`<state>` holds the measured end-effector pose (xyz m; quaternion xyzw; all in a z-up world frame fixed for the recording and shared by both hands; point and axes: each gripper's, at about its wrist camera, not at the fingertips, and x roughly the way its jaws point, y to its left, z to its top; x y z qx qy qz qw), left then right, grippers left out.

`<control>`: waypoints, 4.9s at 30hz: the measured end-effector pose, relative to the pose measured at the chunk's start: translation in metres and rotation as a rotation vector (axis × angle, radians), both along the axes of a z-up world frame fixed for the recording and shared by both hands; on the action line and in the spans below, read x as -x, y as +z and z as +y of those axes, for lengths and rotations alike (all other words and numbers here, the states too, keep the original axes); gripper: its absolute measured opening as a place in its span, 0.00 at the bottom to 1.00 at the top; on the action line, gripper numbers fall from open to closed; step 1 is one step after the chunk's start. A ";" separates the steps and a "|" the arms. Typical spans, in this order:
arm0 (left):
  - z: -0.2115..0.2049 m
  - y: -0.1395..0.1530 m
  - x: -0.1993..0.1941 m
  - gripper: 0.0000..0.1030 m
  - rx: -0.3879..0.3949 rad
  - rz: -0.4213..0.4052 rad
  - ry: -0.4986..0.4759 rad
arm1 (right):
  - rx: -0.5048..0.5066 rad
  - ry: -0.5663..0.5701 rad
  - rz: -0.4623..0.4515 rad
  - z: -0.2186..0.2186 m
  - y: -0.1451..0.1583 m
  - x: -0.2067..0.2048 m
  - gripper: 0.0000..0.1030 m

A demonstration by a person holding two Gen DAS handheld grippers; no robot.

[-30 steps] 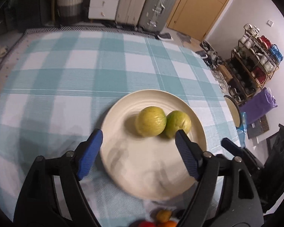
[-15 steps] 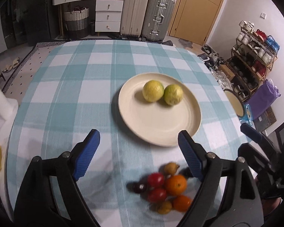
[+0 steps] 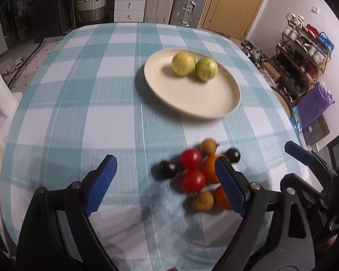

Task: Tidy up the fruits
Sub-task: 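Move both tools back toward the remaining fruit cluster, then grasp an orange with the right gripper while the left gripper grasps a brown kiwi, then place the orange and the kiwi on the cream plate and open both grippers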

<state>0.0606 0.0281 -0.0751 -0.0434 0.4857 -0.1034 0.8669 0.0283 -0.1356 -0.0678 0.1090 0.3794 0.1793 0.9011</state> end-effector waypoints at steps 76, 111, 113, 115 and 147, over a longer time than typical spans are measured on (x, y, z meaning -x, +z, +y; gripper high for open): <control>-0.011 -0.036 0.024 0.98 0.047 0.052 -0.055 | -0.083 0.050 0.083 0.002 -0.035 0.010 0.35; -0.019 0.004 0.031 0.25 0.124 0.022 -0.178 | -0.111 0.068 0.011 -0.003 -0.005 -0.006 0.35; -0.017 0.011 0.023 0.25 0.131 0.009 -0.173 | -0.112 0.079 -0.002 -0.002 0.001 -0.014 0.35; -0.013 0.018 0.012 0.25 0.142 0.001 -0.166 | -0.109 0.087 -0.012 -0.001 0.006 -0.023 0.35; -0.005 -0.031 -0.197 0.25 0.215 0.095 -0.113 | 0.002 0.092 0.096 0.021 -0.034 -0.182 0.35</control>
